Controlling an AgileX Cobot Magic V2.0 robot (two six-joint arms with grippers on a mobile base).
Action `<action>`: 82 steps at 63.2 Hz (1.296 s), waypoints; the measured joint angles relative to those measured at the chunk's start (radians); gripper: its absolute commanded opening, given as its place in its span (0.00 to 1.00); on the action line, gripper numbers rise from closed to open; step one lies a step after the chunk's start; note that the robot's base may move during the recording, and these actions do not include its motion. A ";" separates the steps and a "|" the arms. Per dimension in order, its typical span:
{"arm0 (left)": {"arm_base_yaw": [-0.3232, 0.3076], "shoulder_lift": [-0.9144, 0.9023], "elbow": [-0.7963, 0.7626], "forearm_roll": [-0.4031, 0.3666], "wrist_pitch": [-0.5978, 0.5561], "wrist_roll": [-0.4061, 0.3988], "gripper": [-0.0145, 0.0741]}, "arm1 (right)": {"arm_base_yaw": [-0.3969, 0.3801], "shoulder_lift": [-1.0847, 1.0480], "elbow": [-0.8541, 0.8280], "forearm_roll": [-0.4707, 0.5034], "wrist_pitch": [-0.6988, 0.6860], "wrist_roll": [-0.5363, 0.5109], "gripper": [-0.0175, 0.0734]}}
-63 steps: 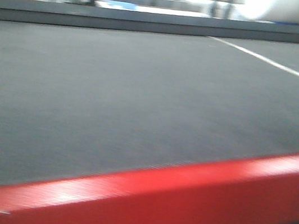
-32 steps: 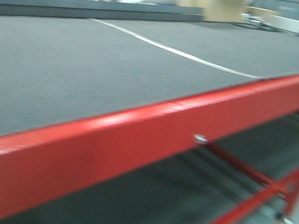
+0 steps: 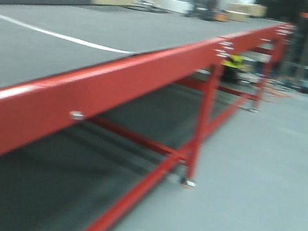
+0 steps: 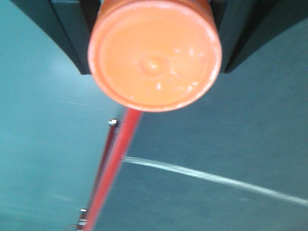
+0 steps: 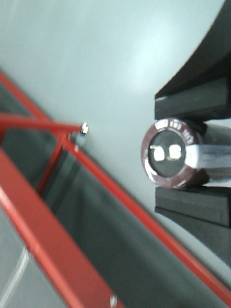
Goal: Place cylindrical capacitor in blue bin on shelf
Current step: 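Drive the base away from the table holding both cylinders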
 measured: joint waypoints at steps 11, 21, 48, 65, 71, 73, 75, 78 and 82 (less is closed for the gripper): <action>0.000 0.000 0.000 0.000 0.000 0.000 0.04 | 0.000 0.000 0.000 0.000 0.000 0.000 0.01; 0.000 0.000 0.000 0.000 0.000 0.000 0.04 | 0.000 0.000 0.000 0.000 0.000 0.000 0.01; 0.000 0.000 0.000 0.000 0.000 0.000 0.04 | 0.000 0.000 0.000 0.000 0.000 0.000 0.01; 0.000 0.000 0.000 0.000 0.000 0.000 0.04 | 0.000 0.000 0.000 0.000 0.000 0.000 0.01; 0.000 0.000 0.000 0.000 0.000 0.000 0.04 | 0.000 0.000 0.000 0.000 0.000 0.000 0.01; 0.000 0.000 0.000 0.000 0.000 0.000 0.04 | 0.000 0.000 0.000 0.000 0.000 0.000 0.01; 0.000 0.000 0.000 0.000 0.000 0.000 0.04 | 0.000 0.000 0.000 0.000 0.001 0.000 0.01; 0.000 0.000 0.000 0.000 0.000 0.000 0.04 | 0.000 0.000 0.000 0.000 0.001 0.000 0.01; 0.000 0.000 0.000 0.000 0.000 0.000 0.04 | 0.000 0.000 0.000 0.000 0.001 0.000 0.01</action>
